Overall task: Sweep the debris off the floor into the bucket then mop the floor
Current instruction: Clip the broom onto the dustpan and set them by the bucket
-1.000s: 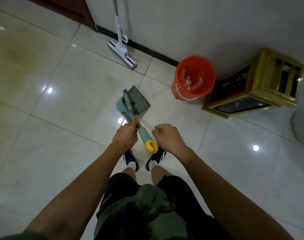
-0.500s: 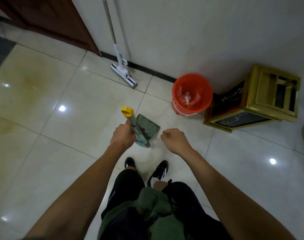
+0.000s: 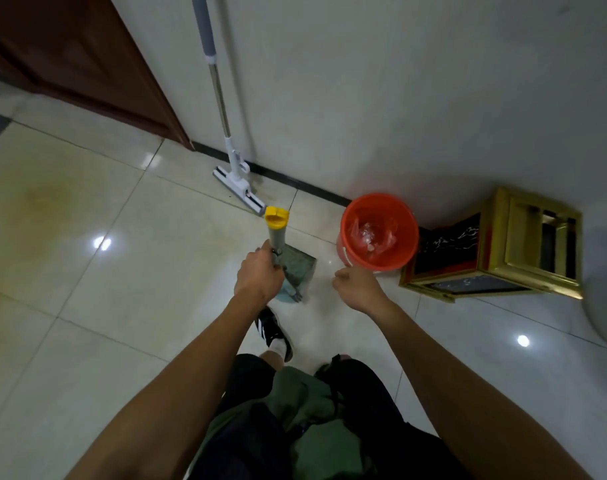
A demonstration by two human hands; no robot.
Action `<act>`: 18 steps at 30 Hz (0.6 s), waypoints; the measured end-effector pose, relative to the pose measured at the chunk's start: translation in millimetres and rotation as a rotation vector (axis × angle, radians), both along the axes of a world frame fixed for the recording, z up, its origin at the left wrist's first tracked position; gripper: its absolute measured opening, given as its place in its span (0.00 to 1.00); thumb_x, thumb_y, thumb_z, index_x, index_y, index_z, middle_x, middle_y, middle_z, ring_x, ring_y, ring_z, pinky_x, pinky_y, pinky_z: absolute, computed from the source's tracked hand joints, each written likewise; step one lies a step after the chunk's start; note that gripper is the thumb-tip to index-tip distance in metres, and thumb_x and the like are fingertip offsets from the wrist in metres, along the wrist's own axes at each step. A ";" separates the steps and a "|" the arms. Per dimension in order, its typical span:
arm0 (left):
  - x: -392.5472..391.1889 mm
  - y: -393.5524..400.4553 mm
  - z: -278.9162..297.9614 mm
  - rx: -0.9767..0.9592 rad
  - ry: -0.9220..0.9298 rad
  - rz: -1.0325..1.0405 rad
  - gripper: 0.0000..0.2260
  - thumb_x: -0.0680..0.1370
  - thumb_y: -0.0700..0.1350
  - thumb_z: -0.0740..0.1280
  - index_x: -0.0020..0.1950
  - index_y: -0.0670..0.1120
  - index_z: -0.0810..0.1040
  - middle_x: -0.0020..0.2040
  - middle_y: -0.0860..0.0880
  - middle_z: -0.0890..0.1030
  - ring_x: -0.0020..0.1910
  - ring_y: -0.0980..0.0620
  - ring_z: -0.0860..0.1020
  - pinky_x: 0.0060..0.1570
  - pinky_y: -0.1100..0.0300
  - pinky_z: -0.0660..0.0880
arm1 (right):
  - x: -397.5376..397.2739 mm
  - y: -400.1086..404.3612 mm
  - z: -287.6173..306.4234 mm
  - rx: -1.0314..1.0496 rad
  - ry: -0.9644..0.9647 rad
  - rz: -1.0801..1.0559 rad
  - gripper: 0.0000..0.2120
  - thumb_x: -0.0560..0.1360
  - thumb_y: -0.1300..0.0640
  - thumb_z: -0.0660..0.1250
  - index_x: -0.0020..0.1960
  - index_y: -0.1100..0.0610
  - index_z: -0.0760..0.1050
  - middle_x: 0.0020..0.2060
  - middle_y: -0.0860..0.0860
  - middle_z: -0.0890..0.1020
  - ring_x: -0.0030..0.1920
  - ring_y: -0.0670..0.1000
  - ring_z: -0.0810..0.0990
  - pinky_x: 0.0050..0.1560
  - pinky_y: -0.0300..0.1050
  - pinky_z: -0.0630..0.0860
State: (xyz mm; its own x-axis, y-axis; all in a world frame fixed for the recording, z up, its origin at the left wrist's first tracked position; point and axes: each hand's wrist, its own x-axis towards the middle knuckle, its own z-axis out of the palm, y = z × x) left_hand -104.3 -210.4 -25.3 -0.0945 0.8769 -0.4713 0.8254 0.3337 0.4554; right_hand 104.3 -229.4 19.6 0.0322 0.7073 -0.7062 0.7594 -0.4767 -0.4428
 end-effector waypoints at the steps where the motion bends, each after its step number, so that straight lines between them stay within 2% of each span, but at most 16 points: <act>1: -1.6 11.1 0.2 0.001 -0.018 -0.014 0.14 0.76 0.44 0.64 0.61 0.48 0.74 0.47 0.44 0.79 0.43 0.41 0.79 0.44 0.44 0.81 | 0.1 9.9 -1.3 -0.005 -0.014 0.015 0.11 0.79 0.57 0.62 0.53 0.61 0.81 0.51 0.57 0.81 0.55 0.58 0.80 0.58 0.53 0.77; 2: -3.6 22.6 0.5 0.001 -0.025 -0.030 0.14 0.76 0.45 0.65 0.62 0.48 0.74 0.48 0.44 0.80 0.44 0.41 0.80 0.45 0.44 0.81 | -0.1 19.9 -1.9 -0.009 -0.041 0.044 0.14 0.80 0.56 0.62 0.60 0.61 0.79 0.57 0.57 0.81 0.59 0.58 0.79 0.60 0.51 0.75; 4: -7.8 43.8 1.8 0.004 -0.016 -0.059 0.15 0.76 0.45 0.66 0.63 0.48 0.73 0.49 0.43 0.80 0.45 0.41 0.80 0.46 0.45 0.81 | -1.0 37.4 -0.6 0.001 -0.112 0.121 0.17 0.80 0.54 0.61 0.66 0.60 0.76 0.62 0.57 0.79 0.61 0.57 0.78 0.60 0.50 0.74; 9: -6.6 92.3 6.3 0.028 -0.025 -0.052 0.14 0.77 0.44 0.65 0.62 0.47 0.75 0.49 0.41 0.80 0.45 0.39 0.79 0.45 0.46 0.80 | -4.5 82.3 -2.5 0.072 -0.236 0.281 0.16 0.80 0.53 0.59 0.64 0.59 0.76 0.56 0.58 0.81 0.54 0.59 0.80 0.52 0.52 0.78; 14: 12.3 143.3 6.5 0.014 -0.009 -0.029 0.12 0.77 0.47 0.67 0.60 0.46 0.77 0.50 0.41 0.81 0.45 0.40 0.79 0.41 0.51 0.77 | 2.7 133.1 -7.9 0.141 -0.341 0.437 0.10 0.79 0.56 0.59 0.55 0.58 0.76 0.50 0.57 0.80 0.48 0.57 0.79 0.41 0.46 0.68; 16: 20.5 163.0 7.6 0.007 -0.005 -0.003 0.13 0.78 0.48 0.68 0.61 0.46 0.77 0.51 0.42 0.81 0.47 0.40 0.80 0.41 0.53 0.75 | 9.9 154.1 -9.2 0.136 -0.341 0.451 0.10 0.79 0.56 0.59 0.53 0.59 0.76 0.50 0.57 0.80 0.44 0.57 0.77 0.39 0.46 0.66; 18: 30.8 182.0 8.4 -0.006 -0.013 0.018 0.13 0.78 0.48 0.68 0.60 0.47 0.77 0.51 0.43 0.81 0.47 0.40 0.80 0.43 0.52 0.78 | 20.0 175.5 -12.0 0.136 -0.347 0.449 0.09 0.78 0.56 0.60 0.51 0.59 0.77 0.48 0.57 0.80 0.41 0.56 0.75 0.39 0.46 0.67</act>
State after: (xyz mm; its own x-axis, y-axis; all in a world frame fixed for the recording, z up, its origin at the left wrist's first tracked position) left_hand -73.5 -28.4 -16.9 -0.1040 0.8724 -0.4775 0.8130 0.3511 0.4645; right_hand 124.2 -53.9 7.6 -0.0790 0.7887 -0.6096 0.9855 -0.0303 -0.1669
